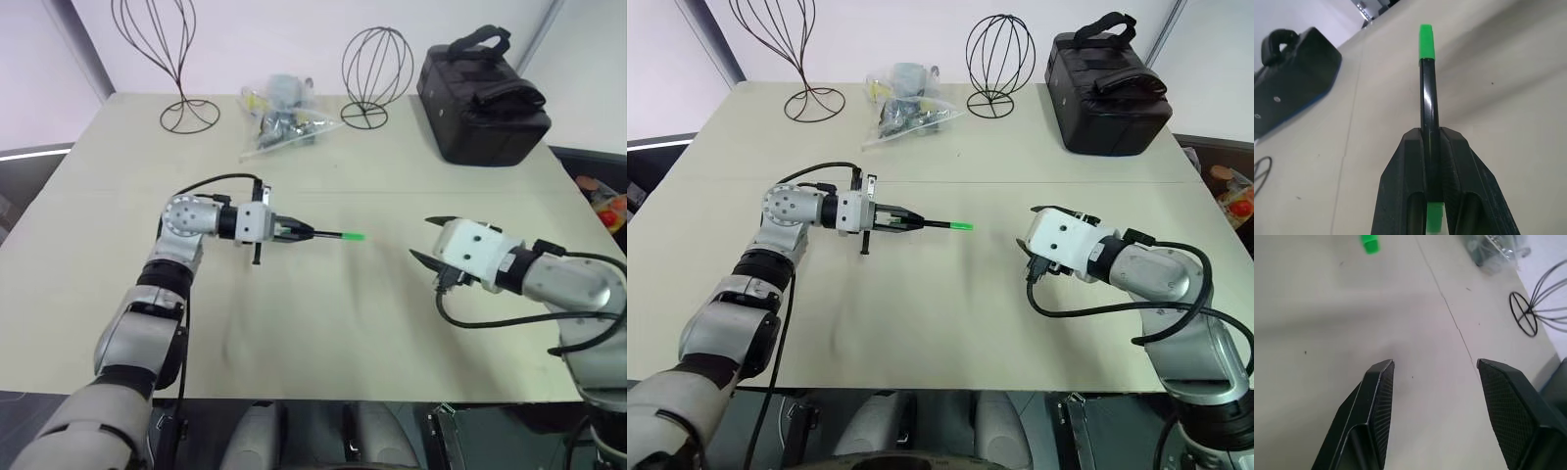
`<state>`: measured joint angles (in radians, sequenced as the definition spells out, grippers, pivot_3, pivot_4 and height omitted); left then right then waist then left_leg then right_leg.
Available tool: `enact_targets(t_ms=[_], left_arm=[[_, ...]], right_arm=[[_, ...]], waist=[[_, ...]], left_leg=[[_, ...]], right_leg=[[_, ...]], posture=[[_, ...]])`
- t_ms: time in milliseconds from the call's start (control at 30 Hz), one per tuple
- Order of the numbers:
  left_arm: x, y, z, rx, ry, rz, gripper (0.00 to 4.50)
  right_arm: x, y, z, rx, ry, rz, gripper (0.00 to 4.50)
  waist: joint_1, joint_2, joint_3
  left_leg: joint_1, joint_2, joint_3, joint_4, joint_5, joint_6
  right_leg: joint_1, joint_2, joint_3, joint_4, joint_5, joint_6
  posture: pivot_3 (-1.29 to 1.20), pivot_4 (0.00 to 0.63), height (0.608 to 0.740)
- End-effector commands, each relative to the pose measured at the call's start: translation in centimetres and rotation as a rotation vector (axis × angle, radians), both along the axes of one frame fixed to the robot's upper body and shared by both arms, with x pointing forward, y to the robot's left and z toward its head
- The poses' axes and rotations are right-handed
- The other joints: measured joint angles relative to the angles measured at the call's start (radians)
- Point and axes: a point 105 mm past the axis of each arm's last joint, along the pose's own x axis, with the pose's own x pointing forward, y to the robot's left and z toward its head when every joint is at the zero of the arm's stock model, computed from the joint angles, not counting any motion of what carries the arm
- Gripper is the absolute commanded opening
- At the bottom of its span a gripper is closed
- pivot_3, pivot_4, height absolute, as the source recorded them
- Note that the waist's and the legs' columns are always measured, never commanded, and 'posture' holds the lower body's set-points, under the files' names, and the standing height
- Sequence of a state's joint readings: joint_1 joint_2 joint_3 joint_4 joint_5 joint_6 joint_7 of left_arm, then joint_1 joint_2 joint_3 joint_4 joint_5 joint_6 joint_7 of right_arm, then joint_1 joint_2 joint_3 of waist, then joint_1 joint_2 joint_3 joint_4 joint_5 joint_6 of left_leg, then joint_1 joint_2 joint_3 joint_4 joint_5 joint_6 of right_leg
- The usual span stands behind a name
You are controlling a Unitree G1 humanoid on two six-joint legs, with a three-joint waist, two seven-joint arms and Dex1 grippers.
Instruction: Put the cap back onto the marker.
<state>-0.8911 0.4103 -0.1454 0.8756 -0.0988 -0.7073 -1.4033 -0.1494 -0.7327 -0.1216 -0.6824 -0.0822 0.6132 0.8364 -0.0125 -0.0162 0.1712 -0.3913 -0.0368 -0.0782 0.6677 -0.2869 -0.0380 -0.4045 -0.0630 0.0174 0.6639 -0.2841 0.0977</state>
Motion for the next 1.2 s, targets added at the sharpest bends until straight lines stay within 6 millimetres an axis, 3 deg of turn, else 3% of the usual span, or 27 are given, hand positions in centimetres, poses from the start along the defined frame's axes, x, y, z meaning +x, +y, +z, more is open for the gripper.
enact_targets(t_ms=[33,467,633,767,900,1033,1200], left_arm=[[-0.1,0.3,0.8,0.003,0.023,0.008,0.0],[-0.6,0.9,-0.5,0.081,0.2,0.042,0.0],[0.1,0.7,-1.6,0.109,0.239,0.132,0.0],[0.6,1.1,-1.4,0.1,0.26,0.192,0.0],[2.1,1.8,-0.9,0.03,0.252,0.36,0.0],[1.1,2.0,-1.5,-0.124,0.276,0.52,0.0],[-1.5,2.5,-2.5,-0.28,0.31,0.728,0.0]], right_arm=[[-1.0,1.0,1.0,0.14,-0.025,-0.026,2.71],[-2.3,1.6,0.1,0.204,0.016,-0.078,2.71],[-3.1,1.3,-0.5,0.201,0.032,-0.106,2.71],[-3.4,1.4,-0.8,0.204,0.034,-0.116,2.71],[-3.5,1.6,-1.0,0.209,0.034,-0.12,2.71],[-3.5,1.7,-1.1,0.219,0.031,-0.123,2.71],[-3.4,2.4,-1.6,0.229,0.039,-0.11,2.71]], waist=[[-0.001,0.0,0.0],[-0.001,0.0,0.0],[-0.001,0.0,0.0],[-0.002,0.0,0.0],[-0.001,0.0,0.0],[-0.004,0.001,0.0],[0.0,0.001,0.0]], left_leg=[[0.0,0.0,0.0,0.0,0.0,0.0],[0.0,0.0,0.0,0.0,0.0,0.0],[0.0,0.0,0.0,0.0,0.0,0.0],[0.0,0.0,0.0,0.0,0.0,0.0],[0.0,0.0,0.0,0.0,0.0,0.0],[0.0,0.002,0.0,0.0,0.0,0.0],[0.001,0.002,0.0,0.0,0.0,0.0]], right_leg=[[0.0,0.0,0.0,0.0,0.0,0.0],[0.0,0.0,0.0,0.0,0.0,0.0],[0.0,0.0,0.0,0.0,0.0,0.0],[0.0,0.0,0.0,0.001,0.0,0.0],[0.0,0.0,0.0,0.0,0.0,0.0],[0.0,-0.001,0.001,0.0,0.0,0.0],[0.0,-0.001,0.002,0.0,0.0,0.0]], posture=[[0.0,0.15,0.74],[0.0,0.15,0.74],[0.0,0.15,0.74],[0.0,0.15,0.74],[0.0,0.15,0.74],[0.0,0.15,0.74],[0.0,0.15,0.74]])
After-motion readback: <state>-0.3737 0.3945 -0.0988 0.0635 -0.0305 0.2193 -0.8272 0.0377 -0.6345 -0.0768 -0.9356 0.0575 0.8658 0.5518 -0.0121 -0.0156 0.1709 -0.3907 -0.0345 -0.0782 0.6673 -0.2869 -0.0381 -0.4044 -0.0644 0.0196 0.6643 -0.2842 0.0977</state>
